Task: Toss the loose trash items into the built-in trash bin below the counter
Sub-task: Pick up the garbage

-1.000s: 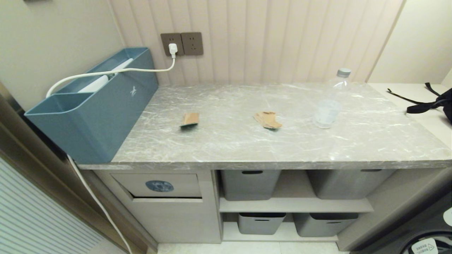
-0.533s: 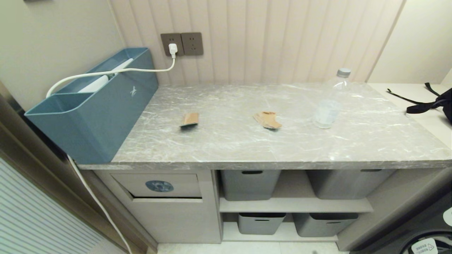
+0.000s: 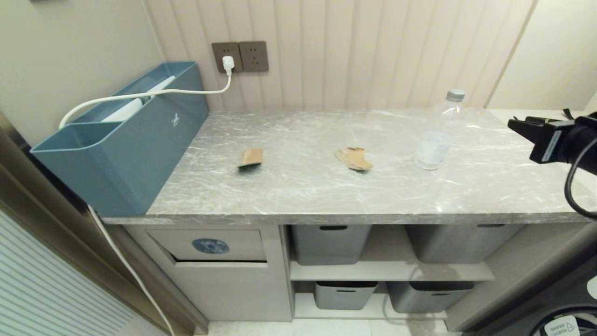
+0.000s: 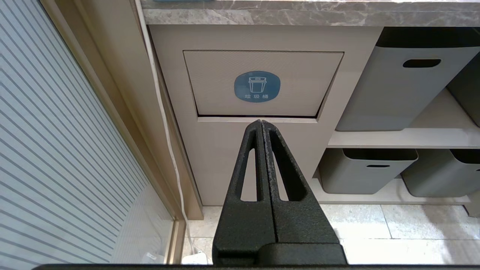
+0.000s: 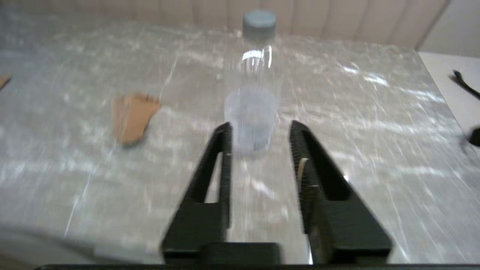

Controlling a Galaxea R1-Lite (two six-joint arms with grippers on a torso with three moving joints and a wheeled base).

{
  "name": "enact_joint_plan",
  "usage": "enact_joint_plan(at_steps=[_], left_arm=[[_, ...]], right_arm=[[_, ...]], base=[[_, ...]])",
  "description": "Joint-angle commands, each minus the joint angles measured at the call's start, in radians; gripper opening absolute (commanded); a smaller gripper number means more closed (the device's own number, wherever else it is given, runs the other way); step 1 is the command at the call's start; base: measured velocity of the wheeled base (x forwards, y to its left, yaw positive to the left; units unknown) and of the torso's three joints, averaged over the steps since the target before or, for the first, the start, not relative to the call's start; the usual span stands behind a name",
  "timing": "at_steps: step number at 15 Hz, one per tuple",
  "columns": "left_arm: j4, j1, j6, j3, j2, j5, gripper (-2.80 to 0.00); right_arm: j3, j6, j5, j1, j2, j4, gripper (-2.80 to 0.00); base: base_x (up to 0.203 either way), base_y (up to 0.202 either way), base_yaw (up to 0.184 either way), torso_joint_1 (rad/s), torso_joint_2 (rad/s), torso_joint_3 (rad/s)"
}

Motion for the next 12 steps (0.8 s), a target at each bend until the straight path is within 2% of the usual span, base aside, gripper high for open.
enact_joint_plan(at_steps=[1, 4, 8, 12], left_arm=[[-0.001, 0.000, 0.000, 0.000, -0.002, 0.001, -2.80], [-0.001, 0.000, 0.000, 0.000, -0.002, 0.001, -2.80], [-0.001, 0.000, 0.001, 0.000, -0.002, -0.001, -2.80], [-0.001, 0.000, 0.001, 0.000, -0.002, -0.001, -2.80]], right_arm=[[-0.101, 0.033, 0.003, 0.001, 0.211, -0.042, 0.00], [-0.059, 0.048, 0.013, 0.005, 0.221, -0.092, 0.00], [0.001, 0.038, 0.084, 0.009, 0.269, -0.304, 0.00], [-0.019, 0.035, 0.092, 0.026, 0.357, -0.354, 0.00]], base=[[0.000, 0.000, 0.000, 0.000, 0.00, 0.000], [0.000, 0.000, 0.000, 0.000, 0.00, 0.000], [0.000, 0.000, 0.000, 0.000, 0.00, 0.000], [0.000, 0.000, 0.000, 0.000, 0.00, 0.000]])
